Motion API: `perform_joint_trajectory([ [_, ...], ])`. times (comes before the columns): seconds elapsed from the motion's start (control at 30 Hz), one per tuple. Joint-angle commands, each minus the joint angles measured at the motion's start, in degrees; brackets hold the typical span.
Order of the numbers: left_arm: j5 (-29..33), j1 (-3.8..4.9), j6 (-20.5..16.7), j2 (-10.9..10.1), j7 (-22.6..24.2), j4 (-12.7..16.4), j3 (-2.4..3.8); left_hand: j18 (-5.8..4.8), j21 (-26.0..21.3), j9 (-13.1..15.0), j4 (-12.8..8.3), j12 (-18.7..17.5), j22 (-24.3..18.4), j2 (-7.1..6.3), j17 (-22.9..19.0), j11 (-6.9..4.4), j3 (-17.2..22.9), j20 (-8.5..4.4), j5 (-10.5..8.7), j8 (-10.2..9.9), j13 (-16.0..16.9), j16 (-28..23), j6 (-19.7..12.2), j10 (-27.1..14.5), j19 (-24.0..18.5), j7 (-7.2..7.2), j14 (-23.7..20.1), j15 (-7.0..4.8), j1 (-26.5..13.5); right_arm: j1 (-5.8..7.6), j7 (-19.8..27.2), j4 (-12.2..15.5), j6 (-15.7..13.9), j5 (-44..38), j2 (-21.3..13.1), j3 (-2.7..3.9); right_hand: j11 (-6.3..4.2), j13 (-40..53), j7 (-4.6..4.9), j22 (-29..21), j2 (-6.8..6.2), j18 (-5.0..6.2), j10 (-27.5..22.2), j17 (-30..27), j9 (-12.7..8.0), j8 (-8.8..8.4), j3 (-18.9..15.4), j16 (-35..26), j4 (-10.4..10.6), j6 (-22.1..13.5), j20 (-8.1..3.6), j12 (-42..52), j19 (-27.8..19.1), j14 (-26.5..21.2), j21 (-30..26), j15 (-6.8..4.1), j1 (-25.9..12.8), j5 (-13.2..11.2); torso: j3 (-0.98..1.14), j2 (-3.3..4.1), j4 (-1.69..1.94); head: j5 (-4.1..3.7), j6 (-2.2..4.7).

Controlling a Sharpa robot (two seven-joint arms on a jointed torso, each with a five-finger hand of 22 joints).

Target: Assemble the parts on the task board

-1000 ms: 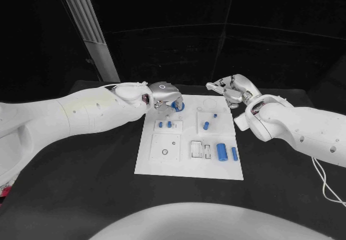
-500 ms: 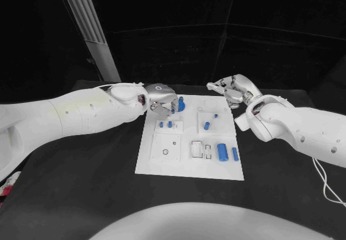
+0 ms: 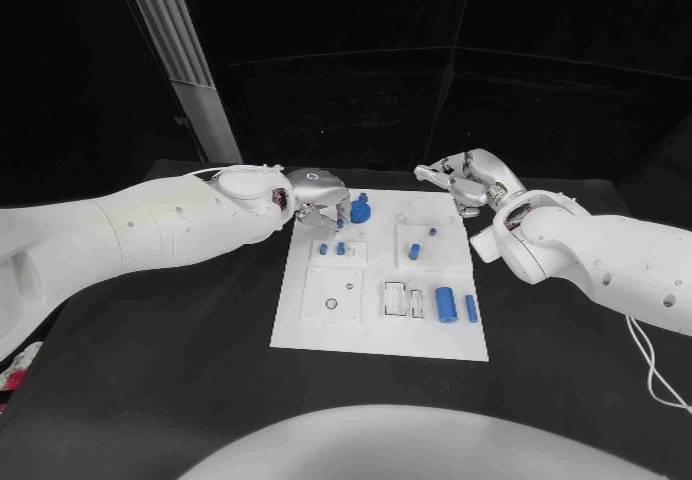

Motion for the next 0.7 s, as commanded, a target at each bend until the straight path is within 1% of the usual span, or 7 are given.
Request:
perform_joint_trajectory([
  [0.03,0.2,0.02,1.3,0.2,-0.8,-0.3,0.00,-0.11,-0.3,0.0,0.1,-0.4,14.7,0.27,15.1,-0.05,0.4,0.36,0.00,0.1,0.0,0.2,0.3,0.3,5.4,-0.07,6.0,0.29,-0.1,0.10,0.3,0.0,0.3,0.1,0.0,0.03,-0.52,5.0,-0.06,10.0,0.33,0.88,2.5,15.1,-0.1,0.01,-0.3,0.1,0.0,-0.2,-0.17,-0.4,-0.4,6.1,-0.3,-0.42,0.1,0.3,0.01,0.02,-0.06,0.02,-0.01],
  [0.33,0.2,-0.10,2.1,0.3,-1.1,-0.7,0.00,-0.11,-0.4,0.0,0.1,-0.4,14.7,0.27,15.1,-0.07,0.4,0.35,-0.01,0.1,0.0,0.2,0.3,0.3,5.4,-0.08,6.0,0.28,-0.1,0.10,0.2,0.1,0.4,0.1,0.0,0.03,-0.52,5.0,-0.06,10.0,0.33,0.88,2.5,15.1,-0.1,0.01,-0.3,0.1,0.0,-0.2,-0.17,-0.4,-0.4,6.1,-0.3,-0.42,0.1,0.3,-0.02,0.02,0.00,-0.02,-0.01],
  [0.7,0.2,-0.26,2.9,0.6,-1.1,-1.3,0.00,-0.08,-0.5,0.0,0.1,-0.5,14.7,0.27,15.1,-0.09,0.4,0.35,-0.01,0.1,0.0,0.2,0.2,0.3,5.3,-0.08,6.0,0.27,-0.1,0.10,0.3,0.0,0.4,0.1,0.0,0.03,-0.52,5.0,-0.06,10.0,0.33,0.88,2.5,15.1,-0.1,0.01,-0.3,0.1,0.0,-0.2,-0.17,-0.4,-0.4,6.1,-0.3,-0.42,0.1,0.3,-0.01,-0.01,-0.02,-0.01,-0.01],
])
